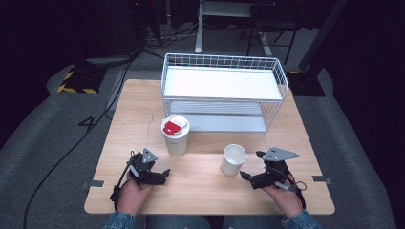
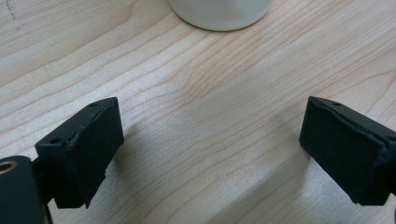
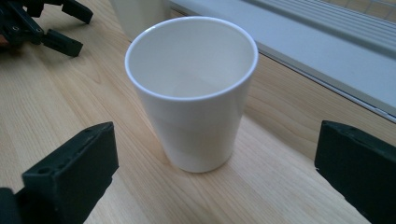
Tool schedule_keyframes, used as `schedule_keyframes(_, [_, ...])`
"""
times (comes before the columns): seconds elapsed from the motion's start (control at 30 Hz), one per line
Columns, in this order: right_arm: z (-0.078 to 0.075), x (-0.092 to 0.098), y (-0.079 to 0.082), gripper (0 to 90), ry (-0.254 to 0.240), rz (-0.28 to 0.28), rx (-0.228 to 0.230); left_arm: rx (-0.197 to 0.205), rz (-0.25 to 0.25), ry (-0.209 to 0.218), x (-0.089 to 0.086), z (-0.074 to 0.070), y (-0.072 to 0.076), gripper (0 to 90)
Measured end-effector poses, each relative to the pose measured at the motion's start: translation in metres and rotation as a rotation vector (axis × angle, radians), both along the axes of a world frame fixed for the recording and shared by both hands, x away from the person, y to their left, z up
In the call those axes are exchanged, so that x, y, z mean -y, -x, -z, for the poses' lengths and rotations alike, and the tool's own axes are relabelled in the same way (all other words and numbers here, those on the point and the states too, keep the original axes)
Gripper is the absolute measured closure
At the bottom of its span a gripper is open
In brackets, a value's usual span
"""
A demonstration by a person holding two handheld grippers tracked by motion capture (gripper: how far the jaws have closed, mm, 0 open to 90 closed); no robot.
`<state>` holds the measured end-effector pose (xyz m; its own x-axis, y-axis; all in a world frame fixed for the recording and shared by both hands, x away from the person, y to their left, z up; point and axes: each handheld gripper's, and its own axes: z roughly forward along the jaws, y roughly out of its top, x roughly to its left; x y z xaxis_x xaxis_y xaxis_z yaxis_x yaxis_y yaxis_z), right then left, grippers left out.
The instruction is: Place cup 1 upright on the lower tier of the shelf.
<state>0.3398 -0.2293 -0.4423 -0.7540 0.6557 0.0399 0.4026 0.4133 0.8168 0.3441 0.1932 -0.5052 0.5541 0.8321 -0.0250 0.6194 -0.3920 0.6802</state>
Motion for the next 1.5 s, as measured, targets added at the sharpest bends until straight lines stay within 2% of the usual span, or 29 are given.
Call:
schedule_keyframes(0.2, [0.004,-0.014,-0.006,0.0,-0.006,-0.029,-0.014,0.000,0.000,0.000,0.000,0.000,0.000,6.9])
schedule_keyframes(0.57, [0.016,-0.027,-0.016,0.0,-0.021,-0.056,-0.039,0.000,0.000,0.001,0.000,0.000,0.000,6.8])
schedule_keyframes(0.7, [0.019,-0.030,-0.018,0.0,-0.025,-0.055,-0.039,0.000,0.000,0.000,0.000,0.000,0.000,6.8])
schedule_keyframes(0.83, [0.024,-0.032,-0.021,1.3,-0.006,-0.046,-0.050,0.000,0.000,0.000,0.000,0.000,0.000,6.8])
schedule_keyframes(0.87, [0.027,-0.033,-0.023,4.2,0.006,-0.050,-0.057,0.000,0.000,0.000,0.000,0.000,0.000,6.8])
schedule_keyframes(1.03, [0.030,-0.034,-0.024,8.5,-0.009,-0.048,-0.058,0.000,0.000,0.000,0.000,0.000,0.000,6.8])
schedule_keyframes(1.13, [0.032,-0.035,-0.026,15.8,-0.008,-0.057,-0.065,0.000,0.000,0.000,0.000,0.000,0.000,6.8])
schedule_keyframes(1.27, [0.032,-0.035,-0.026,20.7,0.000,-0.061,-0.061,0.000,0.000,0.000,0.000,0.000,0.000,6.8])
schedule_keyframes(1.5, [0.032,-0.036,-0.025,21.7,0.010,-0.066,-0.054,0.000,0.000,0.000,0.000,0.000,0.000,6.8])
